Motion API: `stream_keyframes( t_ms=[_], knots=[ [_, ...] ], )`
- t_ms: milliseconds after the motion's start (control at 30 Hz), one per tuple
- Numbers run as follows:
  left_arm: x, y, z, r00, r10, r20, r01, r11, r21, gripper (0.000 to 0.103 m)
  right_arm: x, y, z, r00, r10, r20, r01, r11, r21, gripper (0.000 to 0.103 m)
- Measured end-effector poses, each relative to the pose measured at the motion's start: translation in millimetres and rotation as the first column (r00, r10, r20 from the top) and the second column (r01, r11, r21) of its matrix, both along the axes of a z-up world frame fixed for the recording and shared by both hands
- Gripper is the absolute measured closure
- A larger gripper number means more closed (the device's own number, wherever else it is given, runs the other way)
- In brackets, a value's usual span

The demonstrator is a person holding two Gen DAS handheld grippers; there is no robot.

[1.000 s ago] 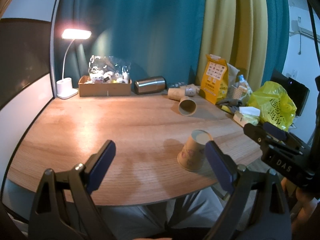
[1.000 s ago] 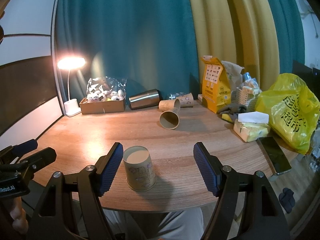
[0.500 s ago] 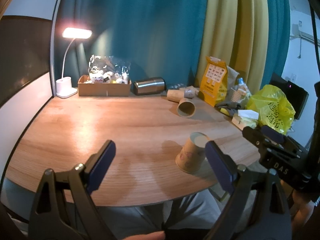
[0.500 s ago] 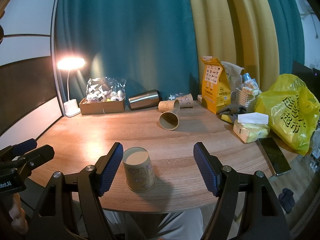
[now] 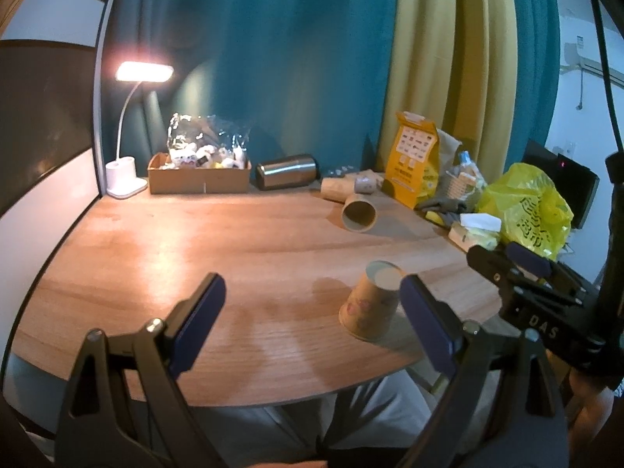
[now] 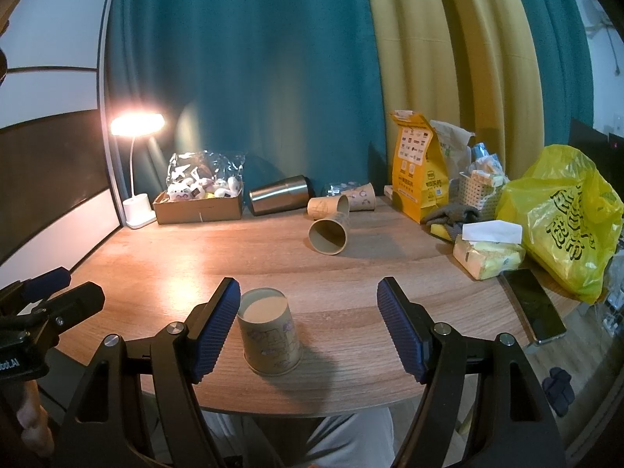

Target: Flip cup upside down

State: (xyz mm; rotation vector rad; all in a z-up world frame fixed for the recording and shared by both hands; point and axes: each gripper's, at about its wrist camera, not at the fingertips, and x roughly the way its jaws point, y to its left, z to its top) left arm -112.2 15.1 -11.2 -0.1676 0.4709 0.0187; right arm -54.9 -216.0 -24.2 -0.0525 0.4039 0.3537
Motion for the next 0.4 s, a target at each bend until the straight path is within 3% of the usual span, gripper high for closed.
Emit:
stream_keyframes(
  t_ms=[400],
  knots=[
    [2.0, 0.7, -6.2, 1.000, -0.005, -0.018, 0.005, 1.000, 0.007, 0.011, 4.2, -2.9, -0.9, 1.000, 0.005, -0.018, -0.004, 1.000, 0.010, 0.027]
  ],
)
